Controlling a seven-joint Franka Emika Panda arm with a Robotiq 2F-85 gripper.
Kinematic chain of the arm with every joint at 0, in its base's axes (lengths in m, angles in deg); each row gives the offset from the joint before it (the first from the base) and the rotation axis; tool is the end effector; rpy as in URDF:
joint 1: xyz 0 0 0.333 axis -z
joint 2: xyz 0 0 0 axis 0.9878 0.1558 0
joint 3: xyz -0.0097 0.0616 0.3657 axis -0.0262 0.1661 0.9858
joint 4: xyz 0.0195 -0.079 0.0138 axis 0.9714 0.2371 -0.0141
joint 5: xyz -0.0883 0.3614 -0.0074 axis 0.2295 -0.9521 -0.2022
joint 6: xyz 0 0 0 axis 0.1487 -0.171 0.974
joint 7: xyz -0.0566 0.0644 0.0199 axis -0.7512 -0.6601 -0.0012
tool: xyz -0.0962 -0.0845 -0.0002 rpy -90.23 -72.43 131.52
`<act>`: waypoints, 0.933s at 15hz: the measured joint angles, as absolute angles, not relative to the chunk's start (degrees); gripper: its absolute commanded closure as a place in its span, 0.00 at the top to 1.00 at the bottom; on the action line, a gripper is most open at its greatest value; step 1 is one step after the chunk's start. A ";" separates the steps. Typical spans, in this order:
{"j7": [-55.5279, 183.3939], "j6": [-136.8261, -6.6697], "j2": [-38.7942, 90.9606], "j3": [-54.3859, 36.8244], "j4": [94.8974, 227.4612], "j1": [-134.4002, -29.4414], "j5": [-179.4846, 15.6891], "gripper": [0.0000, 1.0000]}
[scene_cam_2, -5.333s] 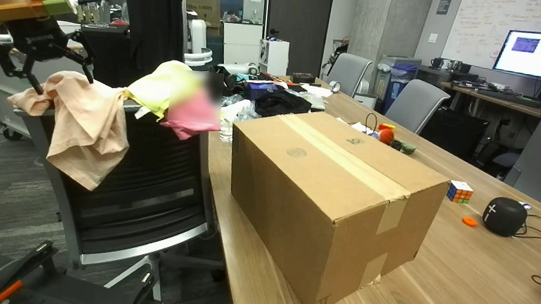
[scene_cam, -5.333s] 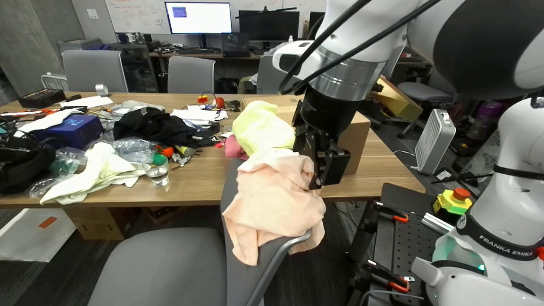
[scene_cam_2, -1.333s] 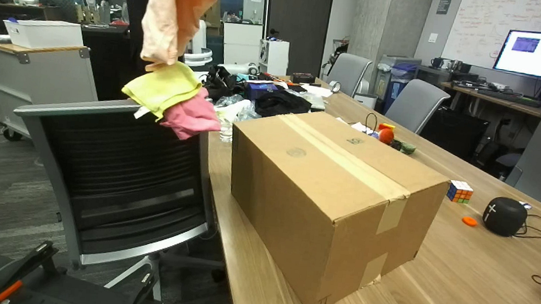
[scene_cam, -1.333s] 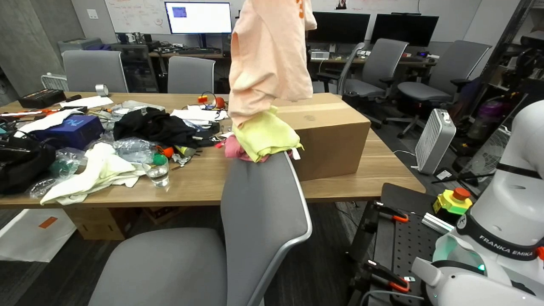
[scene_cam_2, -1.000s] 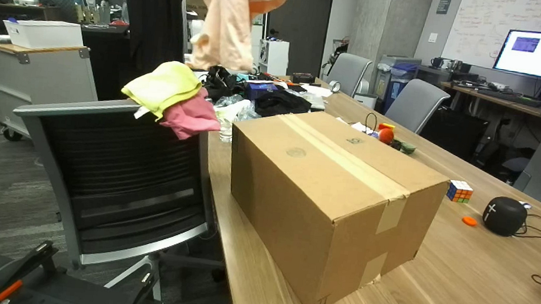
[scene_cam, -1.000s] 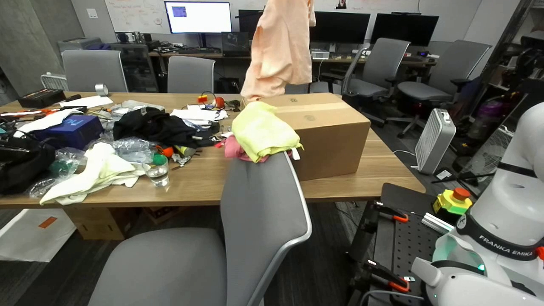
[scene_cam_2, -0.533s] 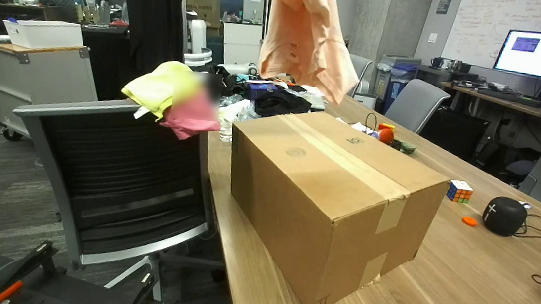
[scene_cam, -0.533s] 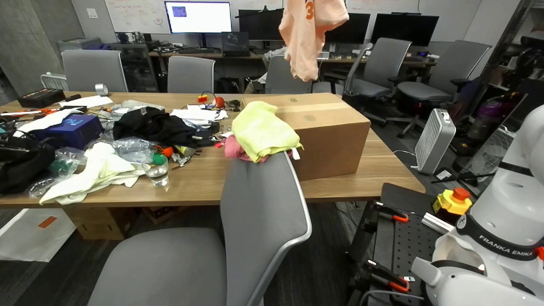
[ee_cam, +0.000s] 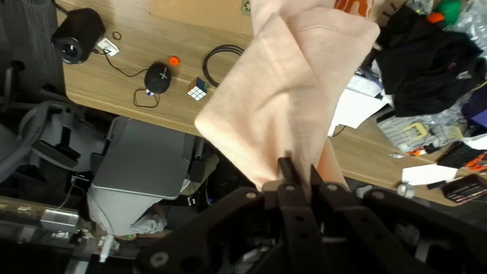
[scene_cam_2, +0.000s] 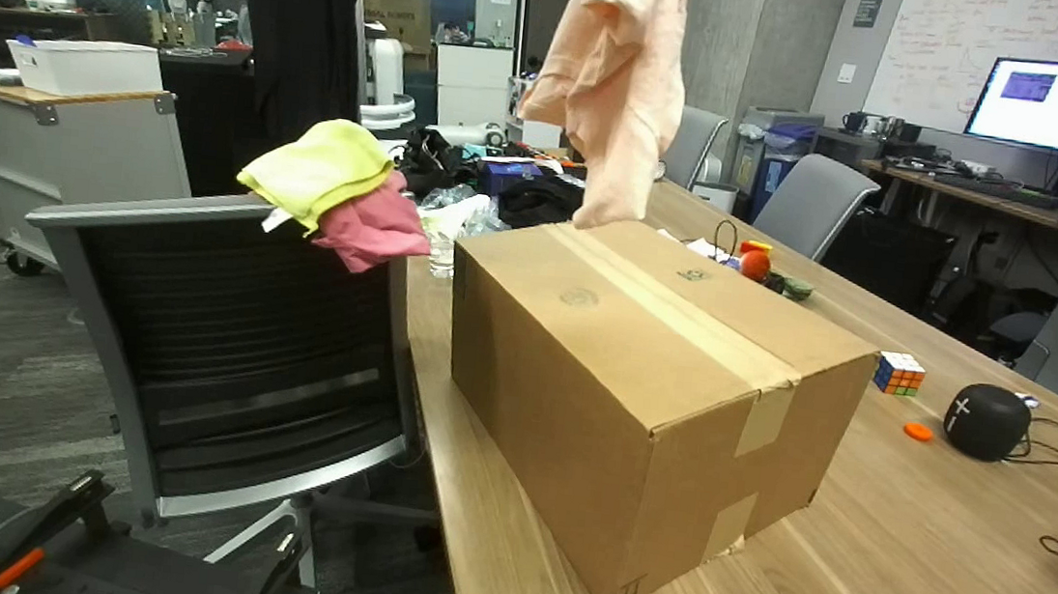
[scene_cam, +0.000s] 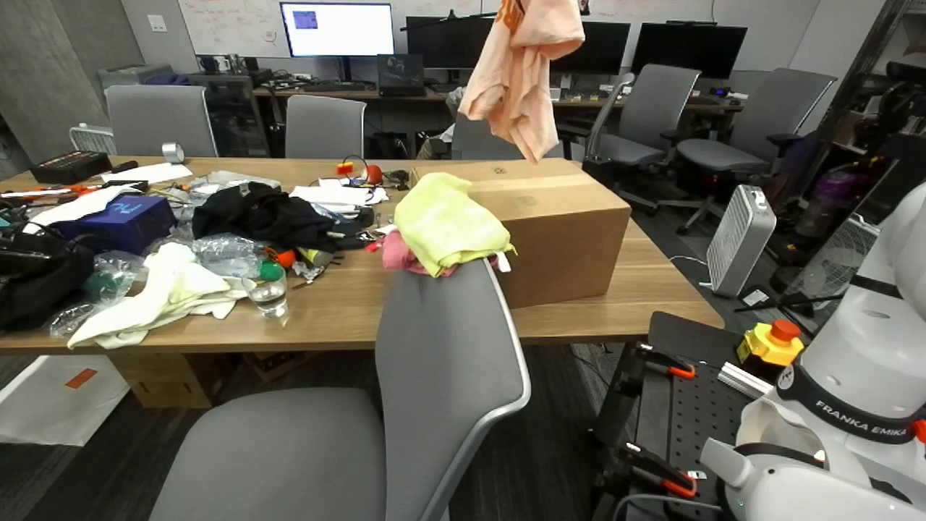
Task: Put the shirts on the chair onto the box
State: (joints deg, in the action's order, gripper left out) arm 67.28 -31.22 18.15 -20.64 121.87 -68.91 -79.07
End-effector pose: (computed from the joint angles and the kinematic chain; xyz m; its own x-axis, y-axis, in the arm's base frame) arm 0.4964 -0.2507 0.8754 0.6808 -0.4813 0.5522 -0.6043 -0.7950 0.0521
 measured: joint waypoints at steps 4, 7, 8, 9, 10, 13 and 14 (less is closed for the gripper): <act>70.41 -32.63 20.78 -22.15 120.89 -67.24 -78.14 0.32; 69.99 -32.73 21.68 -22.28 120.80 -66.79 -77.88 0.53; 69.21 -32.73 21.74 -22.17 120.89 -66.90 -77.49 0.62; 68.03 -32.73 21.72 -21.99 121.05 -67.05 -77.14 0.69; 66.46 -32.72 21.67 -21.77 121.33 -67.29 -76.81 0.76; 60.40 -32.12 20.69 -20.52 124.23 -68.49 -76.40 0.99; 58.55 -31.95 19.84 -19.91 126.20 -69.09 -76.40 1.00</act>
State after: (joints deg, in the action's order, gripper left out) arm 58.55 -31.95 19.84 -19.91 126.20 -69.09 -76.40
